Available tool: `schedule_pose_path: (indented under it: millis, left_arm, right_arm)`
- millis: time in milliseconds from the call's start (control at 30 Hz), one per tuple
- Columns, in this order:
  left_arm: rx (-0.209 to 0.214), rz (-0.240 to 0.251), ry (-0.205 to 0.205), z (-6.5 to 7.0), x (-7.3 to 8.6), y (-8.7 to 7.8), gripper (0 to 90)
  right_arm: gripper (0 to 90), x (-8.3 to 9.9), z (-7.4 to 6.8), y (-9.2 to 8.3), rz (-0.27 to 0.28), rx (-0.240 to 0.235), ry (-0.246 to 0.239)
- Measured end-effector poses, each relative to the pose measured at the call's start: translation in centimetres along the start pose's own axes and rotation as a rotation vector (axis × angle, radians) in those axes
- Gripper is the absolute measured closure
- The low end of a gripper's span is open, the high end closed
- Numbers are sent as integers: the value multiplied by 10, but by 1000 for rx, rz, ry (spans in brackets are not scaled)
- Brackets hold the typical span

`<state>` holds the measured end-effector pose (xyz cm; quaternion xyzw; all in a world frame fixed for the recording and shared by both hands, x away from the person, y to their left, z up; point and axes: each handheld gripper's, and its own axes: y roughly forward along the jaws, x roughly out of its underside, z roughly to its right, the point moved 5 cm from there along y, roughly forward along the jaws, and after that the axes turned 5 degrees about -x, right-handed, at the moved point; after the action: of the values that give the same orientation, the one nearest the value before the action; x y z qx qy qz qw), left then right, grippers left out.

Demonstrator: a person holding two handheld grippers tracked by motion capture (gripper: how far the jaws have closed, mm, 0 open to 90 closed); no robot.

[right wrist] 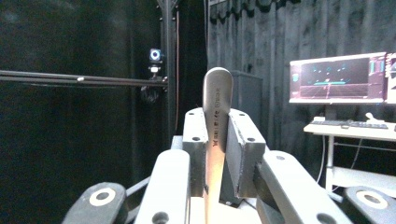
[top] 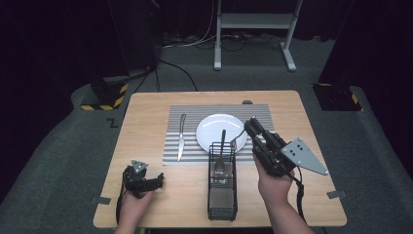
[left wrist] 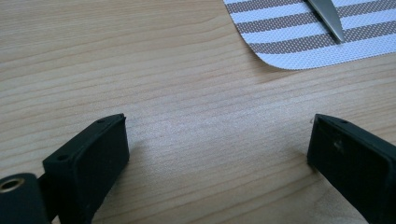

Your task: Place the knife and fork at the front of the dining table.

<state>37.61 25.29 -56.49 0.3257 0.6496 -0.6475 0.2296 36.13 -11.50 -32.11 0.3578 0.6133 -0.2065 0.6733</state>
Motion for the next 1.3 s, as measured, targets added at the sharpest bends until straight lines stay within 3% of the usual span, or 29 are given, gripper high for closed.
schedule_pose_path:
  millis: [100,233,633,867,1300]
  left_arm:
    - [1,0,-2,0,0,0,55]
    - [1,0,0,0,0,0,55]
    - [1,0,1,0,0,0,55]
    - [1,0,1,0,0,0,55]
    - [1,0,1,0,0,0,55]
  right_arm:
    - [786,-6,5,-3,5,24,-22]
    - [787,-1,16,-5,-28,69,-49]
    - [787,46,67,-12,-153,219,-94]
    - [787,75,84,-12,-219,275,-69]
    - [787,119,101,11,-328,340,-40]
